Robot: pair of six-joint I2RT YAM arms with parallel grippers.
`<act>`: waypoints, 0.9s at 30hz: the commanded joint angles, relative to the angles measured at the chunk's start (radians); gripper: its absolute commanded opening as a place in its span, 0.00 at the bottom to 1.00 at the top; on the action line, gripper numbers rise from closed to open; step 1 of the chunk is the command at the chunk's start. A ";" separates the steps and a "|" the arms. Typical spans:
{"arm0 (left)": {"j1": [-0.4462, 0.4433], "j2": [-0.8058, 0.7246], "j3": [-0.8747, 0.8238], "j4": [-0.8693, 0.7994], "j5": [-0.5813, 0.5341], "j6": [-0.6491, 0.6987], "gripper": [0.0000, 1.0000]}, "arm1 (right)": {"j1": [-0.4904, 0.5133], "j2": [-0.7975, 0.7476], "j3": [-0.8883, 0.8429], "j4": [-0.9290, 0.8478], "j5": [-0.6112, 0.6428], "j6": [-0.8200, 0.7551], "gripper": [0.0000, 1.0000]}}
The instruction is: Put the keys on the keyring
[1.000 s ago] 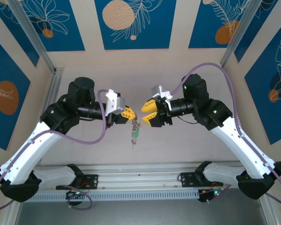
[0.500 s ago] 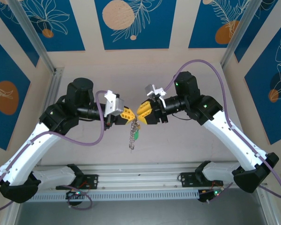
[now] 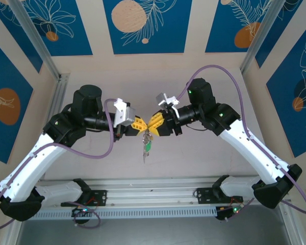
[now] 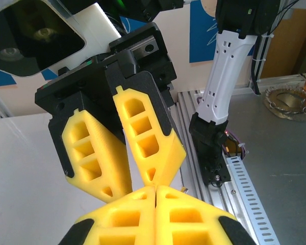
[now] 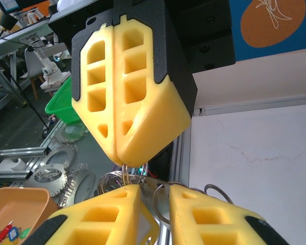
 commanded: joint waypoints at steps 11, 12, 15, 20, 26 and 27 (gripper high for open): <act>-0.002 -0.009 0.001 0.035 0.002 -0.004 0.00 | 0.011 -0.040 -0.007 -0.040 -0.068 -0.015 0.23; -0.003 -0.007 0.002 0.032 0.002 -0.004 0.00 | 0.011 -0.042 -0.011 -0.040 -0.077 -0.016 0.23; -0.003 -0.008 0.001 0.031 0.002 -0.004 0.00 | 0.011 -0.056 -0.022 -0.036 -0.095 -0.016 0.23; -0.002 -0.012 0.001 0.030 0.006 -0.004 0.00 | 0.009 -0.063 -0.034 -0.017 -0.116 -0.004 0.23; -0.002 -0.012 0.002 0.030 0.015 -0.004 0.00 | 0.009 -0.037 -0.029 -0.014 -0.104 -0.003 0.23; -0.002 -0.012 0.002 0.030 0.016 -0.004 0.00 | 0.010 -0.034 -0.027 -0.011 -0.103 0.000 0.23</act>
